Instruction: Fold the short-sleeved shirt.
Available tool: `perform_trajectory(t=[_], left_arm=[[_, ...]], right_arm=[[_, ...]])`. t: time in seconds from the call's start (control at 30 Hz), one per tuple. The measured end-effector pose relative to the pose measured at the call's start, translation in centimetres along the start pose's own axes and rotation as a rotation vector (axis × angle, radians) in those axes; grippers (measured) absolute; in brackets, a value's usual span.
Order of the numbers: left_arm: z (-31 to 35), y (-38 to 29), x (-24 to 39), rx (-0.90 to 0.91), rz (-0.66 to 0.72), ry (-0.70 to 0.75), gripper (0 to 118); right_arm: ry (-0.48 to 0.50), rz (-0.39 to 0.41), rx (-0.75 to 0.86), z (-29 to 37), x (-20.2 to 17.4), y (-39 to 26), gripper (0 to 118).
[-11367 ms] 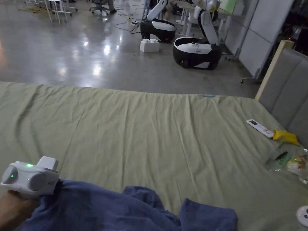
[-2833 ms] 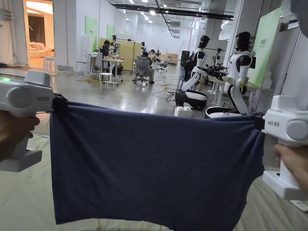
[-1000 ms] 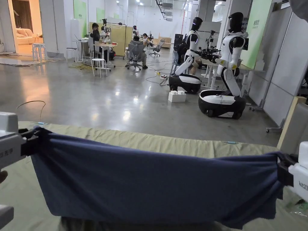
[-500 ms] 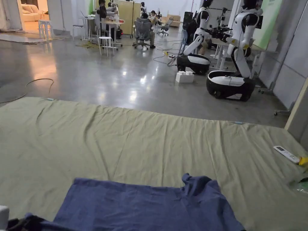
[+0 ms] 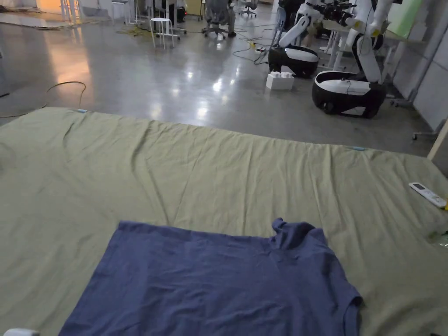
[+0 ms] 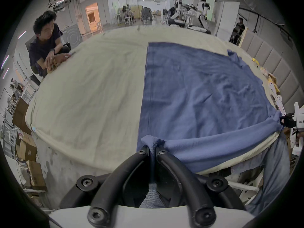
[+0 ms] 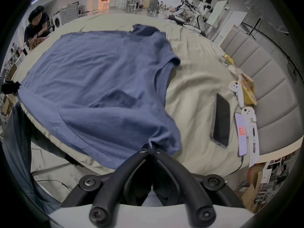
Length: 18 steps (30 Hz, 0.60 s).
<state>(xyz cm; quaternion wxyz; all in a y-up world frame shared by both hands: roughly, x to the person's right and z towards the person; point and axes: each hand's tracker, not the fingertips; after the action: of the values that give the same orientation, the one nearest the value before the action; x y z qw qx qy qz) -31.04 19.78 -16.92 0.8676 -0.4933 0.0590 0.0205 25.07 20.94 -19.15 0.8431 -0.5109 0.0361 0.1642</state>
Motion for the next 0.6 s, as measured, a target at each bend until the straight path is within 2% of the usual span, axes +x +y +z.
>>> perform_trajectory(t=[0.17, 0.23, 0.27, 0.3, 0.33, 0.37, 0.43, 0.47, 0.6], left_arm=[[-1.3, -0.3, 0.8, -0.022, 0.019, 0.005, 7], [-1.1, 0.1, 0.8, -0.013, 0.035, 0.006, 16], [-0.7, 0.5, 0.9, -0.005, 0.041, 0.013, 24], [-0.3, 1.0, 0.9, 0.014, 0.041, 0.030, 37], [0.2, 1.6, 1.1, 0.056, 0.039, 0.051, 55], [0.8, 2.2, 1.3, 0.101, 0.039, 0.058, 62], [1.9, 3.6, 1.8, 0.202, 0.033, 0.046, 63], [2.3, 4.3, 2.2, 0.247, 0.030, 0.041, 63], [4.4, 7.2, 4.9, 0.450, 0.011, 0.051, 63]], right_arm=[[0.015, -0.034, -0.030, -1.3, -0.3, -0.3, 5], [0.002, -0.045, -0.024, -0.6, -0.5, 0.2, 26], [0.000, -0.046, -0.018, 0.1, -0.5, 0.6, 35], [-0.002, -0.060, 0.010, 1.0, -0.4, 1.1, 44], [-0.009, -0.086, 0.064, 2.0, -0.4, 1.6, 60], [-0.015, -0.107, 0.121, 2.8, -0.2, 2.3, 71], [-0.035, -0.138, 0.257, 4.6, -0.4, 3.7, 87], [-0.033, -0.156, 0.332, 5.3, -0.6, 4.4, 91], [-0.023, -0.297, 0.623, 7.3, -1.3, 7.2, 91]])
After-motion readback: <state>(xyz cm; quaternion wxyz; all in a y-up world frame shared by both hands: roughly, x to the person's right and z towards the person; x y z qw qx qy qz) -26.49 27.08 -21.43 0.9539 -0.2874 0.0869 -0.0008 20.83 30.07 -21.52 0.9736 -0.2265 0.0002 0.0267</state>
